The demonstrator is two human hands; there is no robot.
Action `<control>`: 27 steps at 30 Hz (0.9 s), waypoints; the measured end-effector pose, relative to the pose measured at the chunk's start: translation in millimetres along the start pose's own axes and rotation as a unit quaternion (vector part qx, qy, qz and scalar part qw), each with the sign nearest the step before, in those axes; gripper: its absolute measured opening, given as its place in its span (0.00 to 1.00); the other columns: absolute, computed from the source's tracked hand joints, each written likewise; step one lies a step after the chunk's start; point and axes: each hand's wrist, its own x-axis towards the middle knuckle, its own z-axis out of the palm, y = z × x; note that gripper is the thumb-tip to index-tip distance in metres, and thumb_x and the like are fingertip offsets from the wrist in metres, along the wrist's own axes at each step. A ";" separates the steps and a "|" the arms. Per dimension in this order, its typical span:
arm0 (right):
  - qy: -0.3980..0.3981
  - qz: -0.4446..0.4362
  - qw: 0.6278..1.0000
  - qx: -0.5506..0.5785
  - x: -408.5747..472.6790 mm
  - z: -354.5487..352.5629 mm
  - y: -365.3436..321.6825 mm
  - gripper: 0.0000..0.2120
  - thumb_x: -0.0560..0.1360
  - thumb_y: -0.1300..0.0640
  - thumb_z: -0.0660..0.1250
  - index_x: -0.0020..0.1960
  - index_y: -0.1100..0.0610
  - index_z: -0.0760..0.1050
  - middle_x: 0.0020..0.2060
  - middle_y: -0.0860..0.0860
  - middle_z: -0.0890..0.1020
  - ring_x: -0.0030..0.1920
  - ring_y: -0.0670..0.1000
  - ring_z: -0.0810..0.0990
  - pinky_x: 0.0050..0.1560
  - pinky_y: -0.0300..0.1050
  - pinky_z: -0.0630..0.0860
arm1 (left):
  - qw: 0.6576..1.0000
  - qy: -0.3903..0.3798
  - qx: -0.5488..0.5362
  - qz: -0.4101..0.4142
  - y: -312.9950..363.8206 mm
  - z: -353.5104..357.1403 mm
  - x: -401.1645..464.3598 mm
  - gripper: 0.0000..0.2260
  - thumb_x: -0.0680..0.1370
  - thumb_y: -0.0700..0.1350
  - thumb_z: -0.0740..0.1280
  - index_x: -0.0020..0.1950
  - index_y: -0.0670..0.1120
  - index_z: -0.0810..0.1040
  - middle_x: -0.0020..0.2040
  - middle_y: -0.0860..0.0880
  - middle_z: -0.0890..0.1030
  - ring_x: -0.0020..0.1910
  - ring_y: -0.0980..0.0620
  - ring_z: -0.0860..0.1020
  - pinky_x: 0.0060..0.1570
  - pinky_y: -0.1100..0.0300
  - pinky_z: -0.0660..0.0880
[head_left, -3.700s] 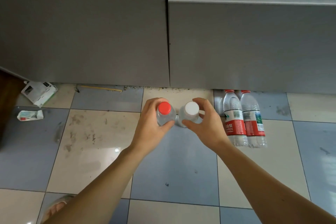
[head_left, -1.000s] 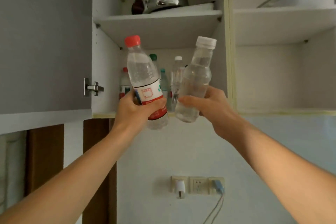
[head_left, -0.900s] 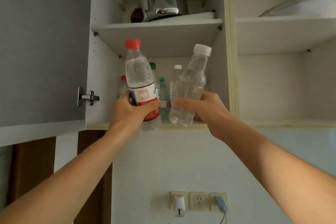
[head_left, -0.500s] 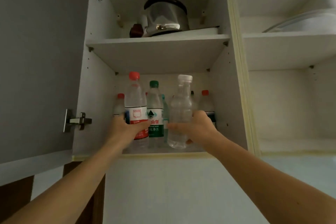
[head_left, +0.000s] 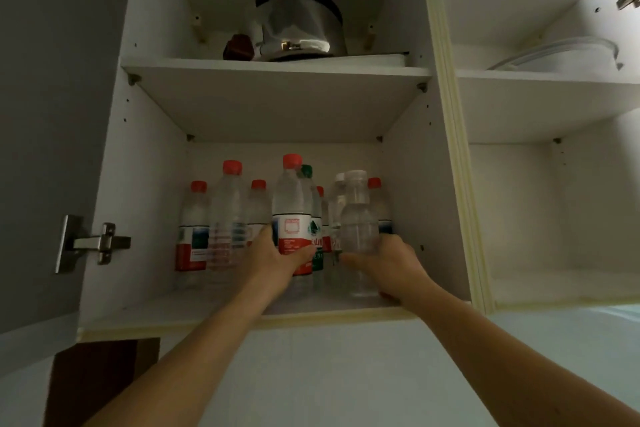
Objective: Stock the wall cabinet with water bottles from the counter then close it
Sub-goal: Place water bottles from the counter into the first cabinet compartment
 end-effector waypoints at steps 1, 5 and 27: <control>0.000 -0.006 1.000 -0.010 -0.2 0.4 0.3 0.12 0.73 0.45 0.76 0.54 0.47 0.82 0.39 0.40 0.84 0.36 0.39 0.82 0.30 0.29 0.70 | 1.000 -0.006 0.000 0.003 -1.3 0.7 0.8 0.25 0.73 0.52 0.77 0.68 0.50 0.74 0.58 0.51 0.82 0.49 0.56 0.80 0.48 0.62 0.75; 0.009 -0.011 1.000 -0.028 -2.2 3.0 -1.1 0.14 0.74 0.44 0.75 0.56 0.51 0.82 0.44 0.45 0.85 0.41 0.42 0.82 0.32 0.33 0.71 | 0.999 -0.043 0.007 0.018 -2.9 -0.5 -3.3 0.25 0.75 0.53 0.75 0.70 0.51 0.73 0.56 0.55 0.81 0.49 0.61 0.78 0.46 0.65 0.73; 0.157 -0.209 0.965 -0.001 -83.8 -23.2 -4.5 0.10 0.78 0.55 0.68 0.59 0.51 0.74 0.54 0.44 0.72 0.54 0.47 0.75 0.58 0.49 0.79 | 0.964 0.100 0.136 0.205 36.0 -3.7 -95.4 0.13 0.80 0.51 0.68 0.63 0.47 0.77 0.54 0.53 0.79 0.49 0.58 0.78 0.49 0.61 0.79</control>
